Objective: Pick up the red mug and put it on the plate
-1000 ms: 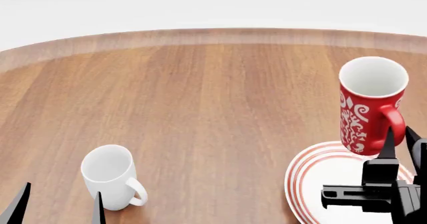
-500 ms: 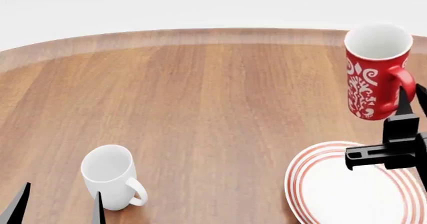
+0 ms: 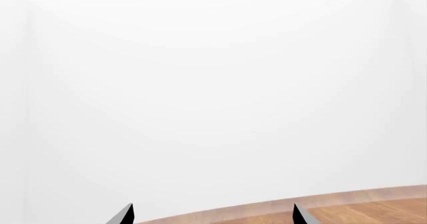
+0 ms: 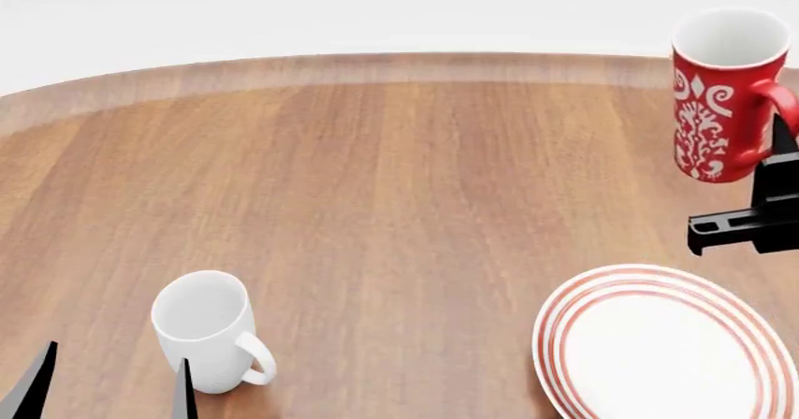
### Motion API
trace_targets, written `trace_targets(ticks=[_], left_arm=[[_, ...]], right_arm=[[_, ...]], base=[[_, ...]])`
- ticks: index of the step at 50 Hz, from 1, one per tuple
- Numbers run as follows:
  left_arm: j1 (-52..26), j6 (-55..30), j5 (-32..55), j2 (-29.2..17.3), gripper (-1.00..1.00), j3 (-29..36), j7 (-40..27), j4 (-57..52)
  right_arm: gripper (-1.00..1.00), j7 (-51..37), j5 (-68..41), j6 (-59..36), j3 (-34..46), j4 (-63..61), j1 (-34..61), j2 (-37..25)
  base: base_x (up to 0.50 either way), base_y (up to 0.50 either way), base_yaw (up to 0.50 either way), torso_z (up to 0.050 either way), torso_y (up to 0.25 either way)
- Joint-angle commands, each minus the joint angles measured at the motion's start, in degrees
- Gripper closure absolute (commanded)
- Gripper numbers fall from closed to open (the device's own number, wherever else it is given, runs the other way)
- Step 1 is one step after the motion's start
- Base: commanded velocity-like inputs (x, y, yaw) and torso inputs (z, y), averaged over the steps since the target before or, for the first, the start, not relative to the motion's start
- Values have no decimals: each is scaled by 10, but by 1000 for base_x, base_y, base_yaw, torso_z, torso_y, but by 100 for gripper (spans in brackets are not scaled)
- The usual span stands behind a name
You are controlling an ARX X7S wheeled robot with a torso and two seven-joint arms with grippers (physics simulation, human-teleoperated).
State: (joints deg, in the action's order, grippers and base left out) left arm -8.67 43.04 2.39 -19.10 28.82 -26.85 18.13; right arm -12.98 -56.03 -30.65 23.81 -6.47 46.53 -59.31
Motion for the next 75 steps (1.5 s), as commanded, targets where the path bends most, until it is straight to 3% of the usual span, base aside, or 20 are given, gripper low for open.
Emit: trace_targets(ticks=[1, 37, 75], left_arm=[[-1, 1, -1, -1, -100, 1, -1, 0], [-1, 0, -4, -2, -100, 3, -6, 0], [-3, 1, -3, -4, -100, 7, -7, 1]], right_arm=[[100, 68, 26, 33, -2, 86, 36, 38], [100, 176, 54, 160, 0, 240, -21, 111], [100, 179, 73, 190, 3, 287, -50, 129]], base=[[0, 0, 0, 0, 0], [0, 0, 0, 0, 0], [0, 0, 0, 0, 1]])
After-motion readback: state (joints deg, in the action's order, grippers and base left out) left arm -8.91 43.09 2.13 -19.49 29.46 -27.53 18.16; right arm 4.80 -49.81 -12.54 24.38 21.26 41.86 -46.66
